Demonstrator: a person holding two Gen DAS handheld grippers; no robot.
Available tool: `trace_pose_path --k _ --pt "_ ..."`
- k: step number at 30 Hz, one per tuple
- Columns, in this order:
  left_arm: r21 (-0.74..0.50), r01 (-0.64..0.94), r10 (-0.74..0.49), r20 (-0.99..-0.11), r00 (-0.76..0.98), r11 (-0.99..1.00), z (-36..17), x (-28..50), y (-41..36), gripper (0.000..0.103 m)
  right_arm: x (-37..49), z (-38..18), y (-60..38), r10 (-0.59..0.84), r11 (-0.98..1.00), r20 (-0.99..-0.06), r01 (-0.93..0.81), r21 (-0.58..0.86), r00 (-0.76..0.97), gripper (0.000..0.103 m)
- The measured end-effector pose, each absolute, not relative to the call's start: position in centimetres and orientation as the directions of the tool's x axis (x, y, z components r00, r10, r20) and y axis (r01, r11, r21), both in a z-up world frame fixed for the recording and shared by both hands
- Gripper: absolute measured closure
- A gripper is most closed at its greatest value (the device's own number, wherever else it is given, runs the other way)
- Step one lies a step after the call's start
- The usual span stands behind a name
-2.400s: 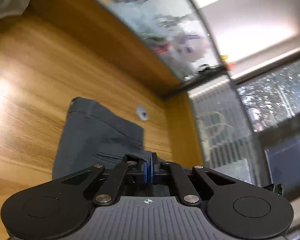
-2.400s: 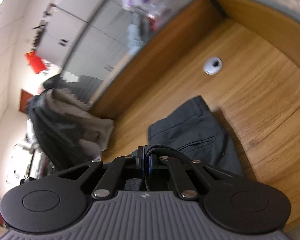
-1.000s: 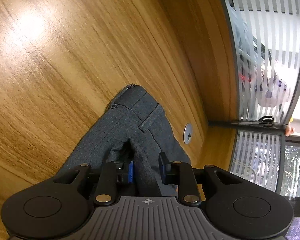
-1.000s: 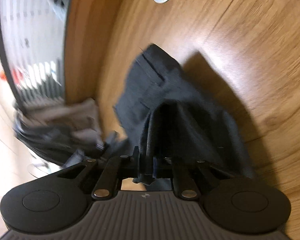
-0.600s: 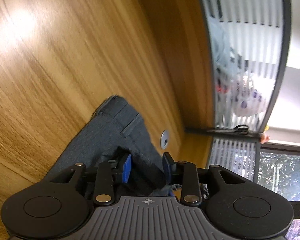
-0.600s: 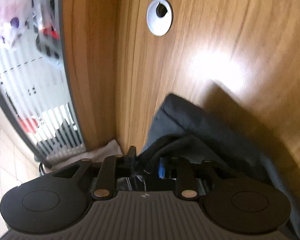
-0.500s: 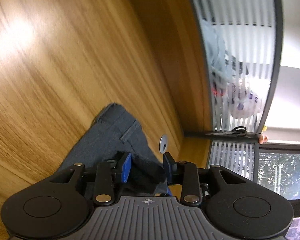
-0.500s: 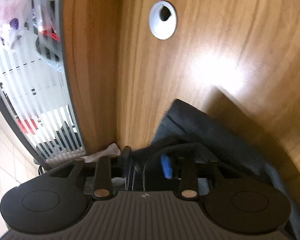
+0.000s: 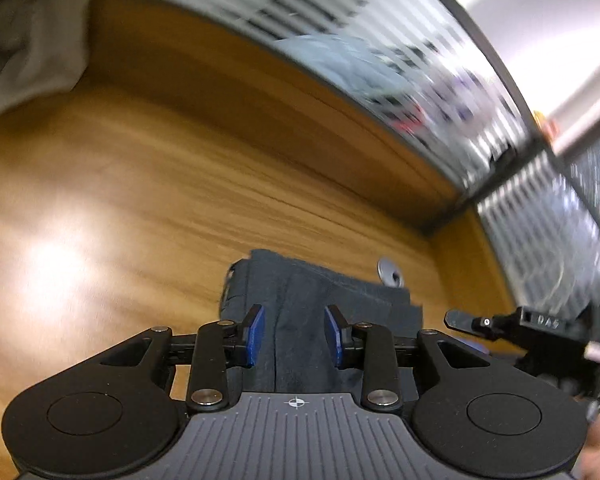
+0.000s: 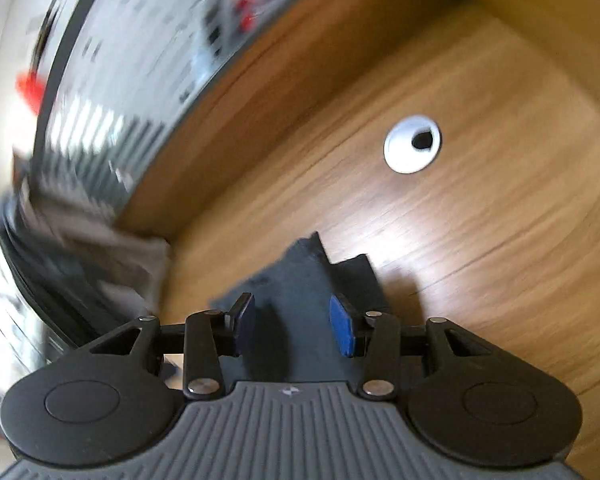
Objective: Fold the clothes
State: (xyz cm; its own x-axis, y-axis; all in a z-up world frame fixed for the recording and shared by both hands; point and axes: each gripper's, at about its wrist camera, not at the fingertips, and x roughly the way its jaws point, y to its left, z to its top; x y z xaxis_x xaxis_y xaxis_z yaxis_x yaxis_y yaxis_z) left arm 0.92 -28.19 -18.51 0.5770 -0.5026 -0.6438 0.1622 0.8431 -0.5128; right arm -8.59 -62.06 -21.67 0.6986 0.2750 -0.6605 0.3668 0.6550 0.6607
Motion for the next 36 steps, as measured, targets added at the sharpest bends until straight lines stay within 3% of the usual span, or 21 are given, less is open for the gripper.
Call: trace_pose_path --k 10,12,15,16,18,26,36 --pt "-0.348 0.252 -0.429 -0.705 0.565 0.903 -20.2 3.1 -32.5 0.071 -7.2 -21.4 -59.6 0.147 0.905 -0.770 0.230 0.359 0.621 0.065" --pt "-0.332 0.248 -0.414 -0.708 0.572 0.910 -20.3 3.2 -32.7 0.070 -6.8 -21.6 -59.6 0.145 0.914 -0.775 0.218 0.343 0.615 0.081" --pt "-0.317 0.241 -0.398 -0.712 0.578 0.918 -20.6 3.2 -32.9 0.073 -6.7 -21.7 -59.8 0.149 0.919 -0.776 0.204 0.338 0.613 0.096" --pt "-0.320 0.237 -0.398 -0.711 0.579 0.917 -20.8 3.1 -32.9 0.091 -6.8 -21.5 -59.9 0.151 0.918 -0.773 0.203 0.341 0.616 0.099" --pt "-0.337 0.238 -0.411 -0.692 0.594 0.911 -20.5 2.7 -32.6 0.097 -7.2 -21.2 -60.1 0.156 0.914 -0.765 0.203 0.352 0.624 0.100" --pt "-0.437 0.199 -0.447 -0.590 0.673 0.877 -16.8 0.2 -30.0 0.098 -8.3 -18.2 -60.0 0.188 0.902 -0.709 0.166 0.399 0.680 0.100" --pt "-0.426 0.092 -0.384 -0.676 0.629 0.900 -20.9 3.5 -29.4 0.096 -5.6 -21.4 -59.7 0.148 0.909 -0.757 0.214 0.358 0.636 0.098"
